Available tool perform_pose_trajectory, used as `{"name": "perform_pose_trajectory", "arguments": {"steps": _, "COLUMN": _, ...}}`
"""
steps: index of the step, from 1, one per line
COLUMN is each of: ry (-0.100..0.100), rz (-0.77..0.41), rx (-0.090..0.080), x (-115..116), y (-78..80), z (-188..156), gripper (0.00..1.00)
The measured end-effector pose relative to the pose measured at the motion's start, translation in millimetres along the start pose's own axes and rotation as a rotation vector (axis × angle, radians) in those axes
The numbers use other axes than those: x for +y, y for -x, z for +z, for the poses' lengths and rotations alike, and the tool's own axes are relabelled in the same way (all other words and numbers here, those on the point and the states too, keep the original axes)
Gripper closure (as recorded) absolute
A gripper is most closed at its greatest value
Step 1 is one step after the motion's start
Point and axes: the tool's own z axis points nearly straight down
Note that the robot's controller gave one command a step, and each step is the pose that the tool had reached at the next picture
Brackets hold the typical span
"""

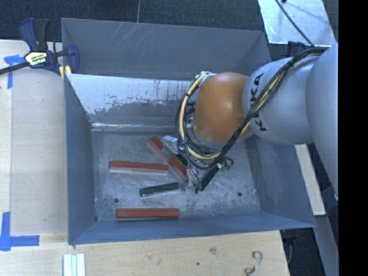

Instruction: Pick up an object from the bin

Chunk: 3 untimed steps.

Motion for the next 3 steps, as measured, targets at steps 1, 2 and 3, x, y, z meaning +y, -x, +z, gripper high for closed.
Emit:
{"name": "perform_pose_trajectory", "arguments": {"steps": 1, "ry": 0.003, "rz": -0.025, "rx": -0.001, "x": 63.1, "y": 50.7, "z": -1.0, "gripper": 0.0}}
{"name": "perform_pose_trajectory", "arguments": {"steps": 2, "ry": 0.001, "rz": -0.02, "rx": -0.002, "x": 59.5, "y": 49.9, "z": -2.2, "gripper": 1.0}}
{"name": "perform_pose_trajectory", "arguments": {"steps": 3, "ry": -0.001, "rz": -0.018, "rx": -0.004, "x": 58.5, "y": 52.8, "z": -117.8, "gripper": 1.0}}
